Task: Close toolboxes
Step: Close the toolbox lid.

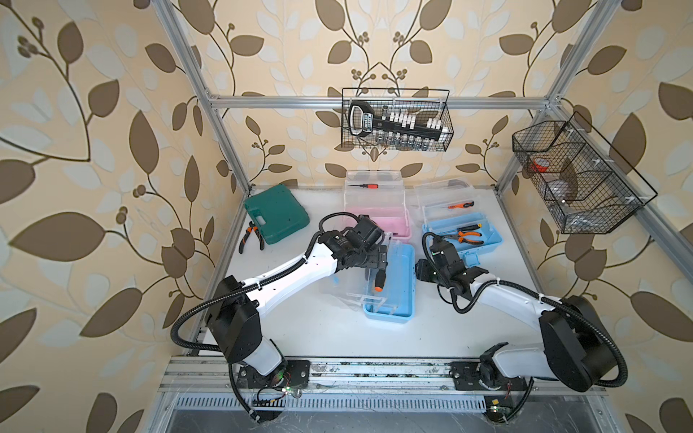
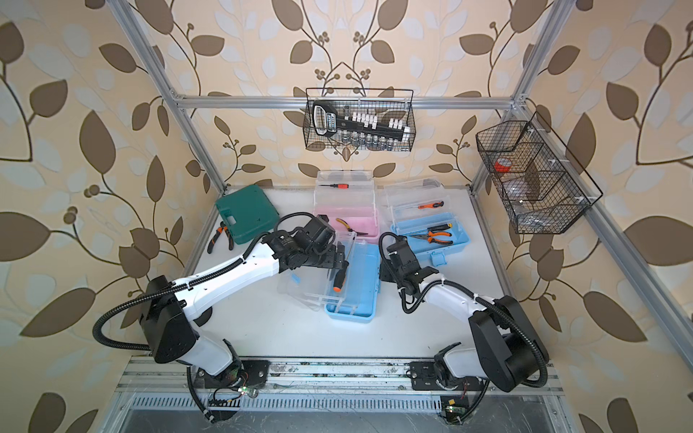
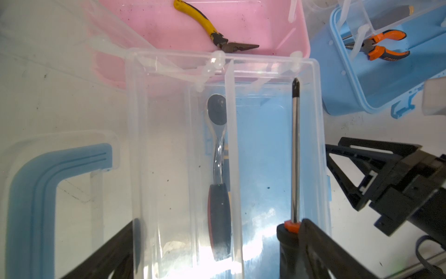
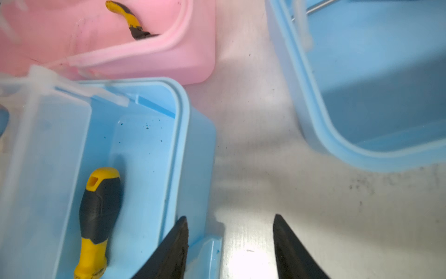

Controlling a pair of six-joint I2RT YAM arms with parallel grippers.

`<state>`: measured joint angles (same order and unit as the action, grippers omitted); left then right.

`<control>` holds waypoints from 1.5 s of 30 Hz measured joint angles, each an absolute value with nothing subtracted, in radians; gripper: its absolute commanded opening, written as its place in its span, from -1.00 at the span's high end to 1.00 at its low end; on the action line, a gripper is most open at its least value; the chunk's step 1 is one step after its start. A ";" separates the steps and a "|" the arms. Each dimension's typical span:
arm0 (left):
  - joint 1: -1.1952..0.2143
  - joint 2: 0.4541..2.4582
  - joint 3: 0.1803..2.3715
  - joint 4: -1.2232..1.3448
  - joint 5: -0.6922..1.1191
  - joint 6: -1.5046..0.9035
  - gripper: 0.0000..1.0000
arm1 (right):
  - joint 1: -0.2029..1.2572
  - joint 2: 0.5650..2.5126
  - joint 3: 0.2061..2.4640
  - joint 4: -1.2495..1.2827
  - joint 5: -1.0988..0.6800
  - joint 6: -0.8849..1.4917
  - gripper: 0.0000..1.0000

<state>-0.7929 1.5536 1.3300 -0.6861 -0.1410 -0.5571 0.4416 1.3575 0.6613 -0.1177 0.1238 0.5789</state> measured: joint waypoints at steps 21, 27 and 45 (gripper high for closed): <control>-0.799 1.593 1.366 -0.701 -0.141 -0.557 -0.98 | 0.427 1.171 0.771 -0.171 -0.164 0.468 -0.13; -0.800 1.599 1.375 -0.709 -0.140 -0.558 -0.98 | 0.487 1.174 0.822 -0.160 -0.236 0.472 -0.12; -0.811 1.619 1.393 -0.714 -0.141 -0.557 -0.98 | 0.567 1.321 0.867 -0.177 -0.143 0.474 -0.08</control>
